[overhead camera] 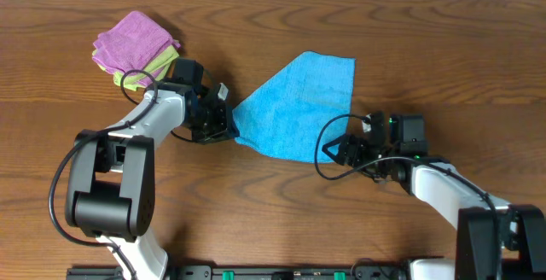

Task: Fold the cloth
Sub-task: 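Grasp the cloth's right corner with the right gripper, then lift the cloth with both grippers and fold it over toward the robot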

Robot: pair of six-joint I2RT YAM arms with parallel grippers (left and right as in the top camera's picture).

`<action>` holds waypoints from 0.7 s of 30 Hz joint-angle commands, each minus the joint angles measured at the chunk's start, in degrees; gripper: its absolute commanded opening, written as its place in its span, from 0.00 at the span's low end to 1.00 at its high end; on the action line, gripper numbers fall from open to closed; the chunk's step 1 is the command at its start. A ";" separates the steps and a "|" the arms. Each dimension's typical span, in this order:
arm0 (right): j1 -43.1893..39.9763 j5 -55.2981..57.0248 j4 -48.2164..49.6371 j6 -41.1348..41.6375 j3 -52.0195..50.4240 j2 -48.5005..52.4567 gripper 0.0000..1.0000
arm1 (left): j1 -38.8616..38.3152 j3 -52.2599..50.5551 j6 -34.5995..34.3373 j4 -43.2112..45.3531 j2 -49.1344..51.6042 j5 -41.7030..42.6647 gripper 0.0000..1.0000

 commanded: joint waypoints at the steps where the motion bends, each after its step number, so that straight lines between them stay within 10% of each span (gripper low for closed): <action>1: 2.86 2.27 0.31 2.45 -1.05 2.10 0.78 | 0.11 0.98 1.25 -0.17 -1.01 0.92 0.06; 12: 8.00 6.56 2.05 4.59 -1.03 4.59 0.72 | 0.13 0.98 1.27 -0.15 -1.01 2.36 0.06; 15: 8.02 6.75 2.78 4.37 -1.03 6.19 0.47 | 0.13 0.98 1.27 -0.15 -1.01 2.38 0.06; 17: 8.02 7.52 4.17 4.02 -1.03 6.49 0.03 | 0.13 0.98 1.29 -0.11 -1.01 2.38 0.06; 21: 7.65 7.10 7.39 3.63 0.20 5.70 0.01 | 0.17 1.53 1.27 0.20 -1.01 4.66 0.06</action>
